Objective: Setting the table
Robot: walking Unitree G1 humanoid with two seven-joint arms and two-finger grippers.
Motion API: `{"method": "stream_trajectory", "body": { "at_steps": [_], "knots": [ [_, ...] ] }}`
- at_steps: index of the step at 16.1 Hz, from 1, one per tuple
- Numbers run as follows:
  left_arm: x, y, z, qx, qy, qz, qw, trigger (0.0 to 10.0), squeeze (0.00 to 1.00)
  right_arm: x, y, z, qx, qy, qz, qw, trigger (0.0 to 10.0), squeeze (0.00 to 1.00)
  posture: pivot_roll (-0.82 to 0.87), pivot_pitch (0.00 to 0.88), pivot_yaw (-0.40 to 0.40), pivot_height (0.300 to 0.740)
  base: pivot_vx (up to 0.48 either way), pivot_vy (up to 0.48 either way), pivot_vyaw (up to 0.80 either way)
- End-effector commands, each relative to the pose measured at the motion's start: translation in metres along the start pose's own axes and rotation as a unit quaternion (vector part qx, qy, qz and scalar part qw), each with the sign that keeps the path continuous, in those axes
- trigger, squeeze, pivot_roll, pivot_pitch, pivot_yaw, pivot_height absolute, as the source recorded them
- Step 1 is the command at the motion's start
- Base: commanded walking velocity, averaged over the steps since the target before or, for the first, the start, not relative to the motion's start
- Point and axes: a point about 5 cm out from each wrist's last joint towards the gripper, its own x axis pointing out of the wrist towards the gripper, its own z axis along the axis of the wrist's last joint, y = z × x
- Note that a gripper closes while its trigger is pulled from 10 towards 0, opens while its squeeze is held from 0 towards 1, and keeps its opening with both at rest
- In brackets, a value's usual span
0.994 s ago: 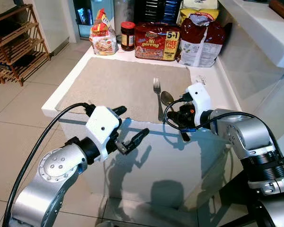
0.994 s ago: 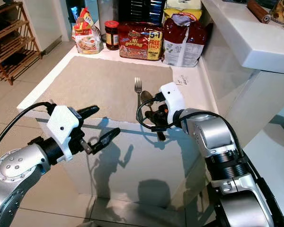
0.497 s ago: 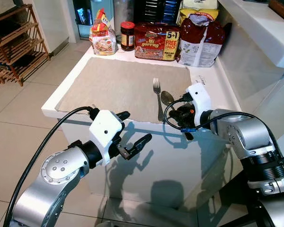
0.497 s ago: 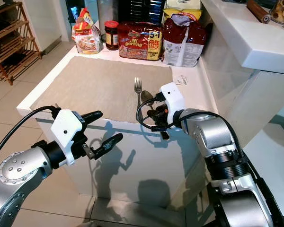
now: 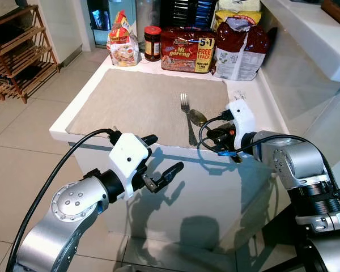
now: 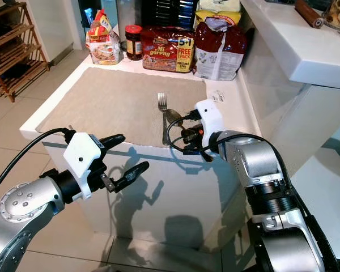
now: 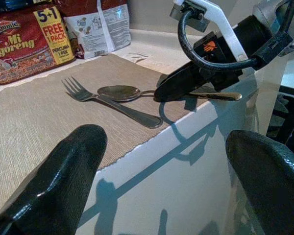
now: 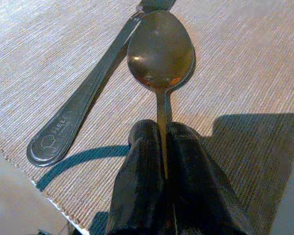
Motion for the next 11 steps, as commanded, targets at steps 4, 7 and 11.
{"method": "stream_trajectory", "body": {
  "at_steps": [4,7,11],
  "knots": [
    [-0.002,-0.004,0.003,0.013,-0.005,-0.001,1.0,10.0,0.0,0.003,-0.003,-0.002,0.011,0.007,-0.016,1.0,0.0,0.0,0.04,0.0,-0.062,0.74,0.0,0.0,0.0],
    [-0.002,-0.001,0.003,0.019,-0.005,0.005,1.0,10.0,0.0,0.001,-0.009,0.005,0.032,-0.021,-0.041,0.998,0.0,0.0,0.04,0.0,-0.064,0.74,0.0,0.0,0.0],
    [0.001,0.017,0.004,0.025,-0.01,0.084,0.996,10.0,0.0,-0.021,-0.024,0.042,0.087,-0.166,-0.08,0.979,0.0,0.0,0.03,0.0,-0.064,0.74,0.0,0.0,0.0]
  ]
}}
